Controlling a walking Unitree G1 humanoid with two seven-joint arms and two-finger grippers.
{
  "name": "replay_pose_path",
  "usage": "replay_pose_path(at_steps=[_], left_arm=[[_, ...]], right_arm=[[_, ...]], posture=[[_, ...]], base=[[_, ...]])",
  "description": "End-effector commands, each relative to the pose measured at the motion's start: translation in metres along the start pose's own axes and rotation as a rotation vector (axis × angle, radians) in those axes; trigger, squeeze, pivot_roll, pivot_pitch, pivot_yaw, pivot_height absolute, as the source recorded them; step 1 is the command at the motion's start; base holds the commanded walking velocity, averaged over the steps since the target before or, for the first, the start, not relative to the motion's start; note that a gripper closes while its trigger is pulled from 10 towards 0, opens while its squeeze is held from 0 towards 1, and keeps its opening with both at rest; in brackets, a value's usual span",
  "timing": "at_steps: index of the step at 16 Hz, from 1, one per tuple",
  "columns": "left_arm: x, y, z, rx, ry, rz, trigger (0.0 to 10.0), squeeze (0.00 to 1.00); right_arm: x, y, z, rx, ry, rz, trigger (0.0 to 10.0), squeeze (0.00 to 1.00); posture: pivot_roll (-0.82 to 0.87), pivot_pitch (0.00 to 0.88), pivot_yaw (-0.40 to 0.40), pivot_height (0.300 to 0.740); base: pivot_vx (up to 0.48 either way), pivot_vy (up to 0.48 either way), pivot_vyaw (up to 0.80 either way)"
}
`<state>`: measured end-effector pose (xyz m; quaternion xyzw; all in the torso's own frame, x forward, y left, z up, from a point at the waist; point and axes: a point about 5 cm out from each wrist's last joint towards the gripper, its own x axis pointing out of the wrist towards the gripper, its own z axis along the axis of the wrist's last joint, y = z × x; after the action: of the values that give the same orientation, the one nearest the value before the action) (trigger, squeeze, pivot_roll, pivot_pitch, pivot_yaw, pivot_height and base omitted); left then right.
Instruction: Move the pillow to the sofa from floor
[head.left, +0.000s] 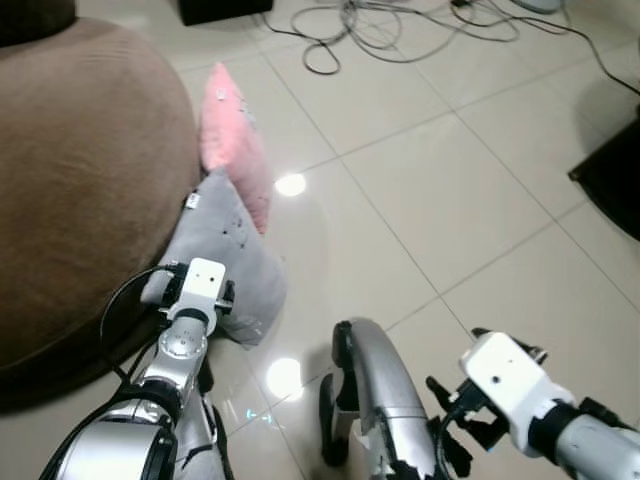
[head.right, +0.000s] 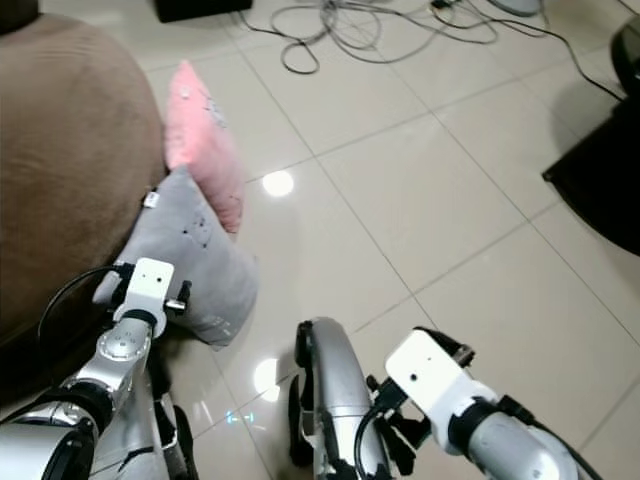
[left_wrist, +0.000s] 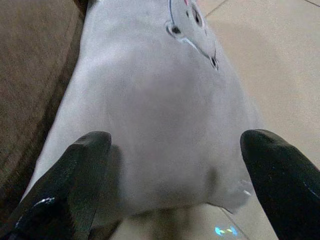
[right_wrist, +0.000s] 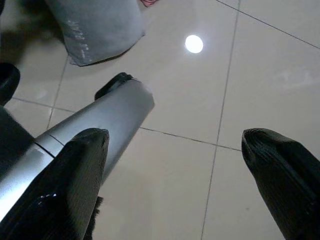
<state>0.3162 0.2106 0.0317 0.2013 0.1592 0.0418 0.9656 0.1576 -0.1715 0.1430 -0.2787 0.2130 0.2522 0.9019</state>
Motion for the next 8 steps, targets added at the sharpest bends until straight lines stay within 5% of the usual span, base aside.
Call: replay_pose_path(at_steps=[1, 5, 8], left_arm=[[-0.004, -0.001, -0.006, 0.033, 0.0, 0.033, 10.0, 1.0], [-0.003, 0.014, -0.001, 0.178, -0.06, 0.165, 10.0, 1.0], [-0.006, 0.029, -0.022, 0.228, 0.091, 0.192, 10.0, 1.0]], right_arm=[[-0.006, -0.003, -0.002, 0.003, 0.019, 0.003, 10.0, 0.0], [-0.01, -0.001, 0.002, 0.004, 0.016, 0.019, 10.0, 0.0], [-0.01, 0.003, 0.0, 0.0, 0.029, 0.058, 10.0, 0.0]], posture=[[-0.35, 0.276, -0.179, 0.557], [-0.35, 0.264, -0.179, 0.557], [-0.35, 0.266, -0.178, 0.557]], base=[[0.0, 0.0, 0.0], [0.0, 0.0, 0.0], [0.0, 0.0, 0.0]])
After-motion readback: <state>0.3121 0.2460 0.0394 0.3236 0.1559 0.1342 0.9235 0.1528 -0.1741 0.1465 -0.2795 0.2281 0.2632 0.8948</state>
